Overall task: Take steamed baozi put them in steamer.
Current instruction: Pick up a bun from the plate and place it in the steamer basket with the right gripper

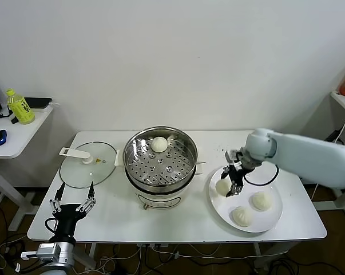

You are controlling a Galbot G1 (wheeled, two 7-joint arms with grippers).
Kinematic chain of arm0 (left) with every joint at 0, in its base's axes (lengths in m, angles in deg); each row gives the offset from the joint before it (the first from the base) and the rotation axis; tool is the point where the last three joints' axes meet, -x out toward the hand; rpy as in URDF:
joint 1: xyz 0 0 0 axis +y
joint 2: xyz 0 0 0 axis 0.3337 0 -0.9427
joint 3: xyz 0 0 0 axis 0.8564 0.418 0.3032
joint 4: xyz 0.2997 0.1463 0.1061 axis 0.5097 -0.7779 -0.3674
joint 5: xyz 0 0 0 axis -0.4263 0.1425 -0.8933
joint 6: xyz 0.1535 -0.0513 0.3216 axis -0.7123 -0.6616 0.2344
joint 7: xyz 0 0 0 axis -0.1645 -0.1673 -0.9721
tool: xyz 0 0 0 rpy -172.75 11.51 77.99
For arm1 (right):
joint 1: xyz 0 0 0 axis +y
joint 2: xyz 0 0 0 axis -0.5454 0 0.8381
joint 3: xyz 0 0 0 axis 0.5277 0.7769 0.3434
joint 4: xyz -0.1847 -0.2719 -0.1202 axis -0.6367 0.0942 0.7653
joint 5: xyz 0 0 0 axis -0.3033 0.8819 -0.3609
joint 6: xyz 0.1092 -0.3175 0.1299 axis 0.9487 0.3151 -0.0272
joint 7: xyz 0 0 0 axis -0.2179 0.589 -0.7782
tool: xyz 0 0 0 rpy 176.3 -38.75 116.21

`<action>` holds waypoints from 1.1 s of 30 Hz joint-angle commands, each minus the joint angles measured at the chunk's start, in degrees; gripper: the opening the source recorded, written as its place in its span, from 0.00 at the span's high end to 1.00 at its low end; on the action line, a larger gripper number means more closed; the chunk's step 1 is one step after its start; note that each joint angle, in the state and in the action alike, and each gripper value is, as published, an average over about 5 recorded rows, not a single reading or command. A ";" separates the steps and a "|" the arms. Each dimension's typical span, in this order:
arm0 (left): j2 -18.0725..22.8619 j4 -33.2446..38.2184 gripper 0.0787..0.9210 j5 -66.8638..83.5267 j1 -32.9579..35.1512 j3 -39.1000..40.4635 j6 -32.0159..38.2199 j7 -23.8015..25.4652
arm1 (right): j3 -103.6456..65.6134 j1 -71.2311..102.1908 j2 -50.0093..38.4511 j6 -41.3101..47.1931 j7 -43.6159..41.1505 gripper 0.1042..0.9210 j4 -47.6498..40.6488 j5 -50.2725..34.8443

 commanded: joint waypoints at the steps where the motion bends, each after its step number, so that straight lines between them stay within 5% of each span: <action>1: 0.19 0.42 0.12 -0.25 0.04 0.25 -0.09 -0.01 | 9.54 -19.88 -0.40 -0.57 -1.14 0.27 2.47 -9.25; 12: 0.24 1.10 0.12 -0.91 0.30 0.44 0.32 0.19 | 15.33 -33.44 10.28 -0.43 -2.41 0.27 0.16 -24.38; 33: 0.01 3.10 0.12 0.35 1.39 -1.24 0.90 0.11 | 6.04 -14.88 39.15 3.31 -0.38 0.27 -19.31 -24.76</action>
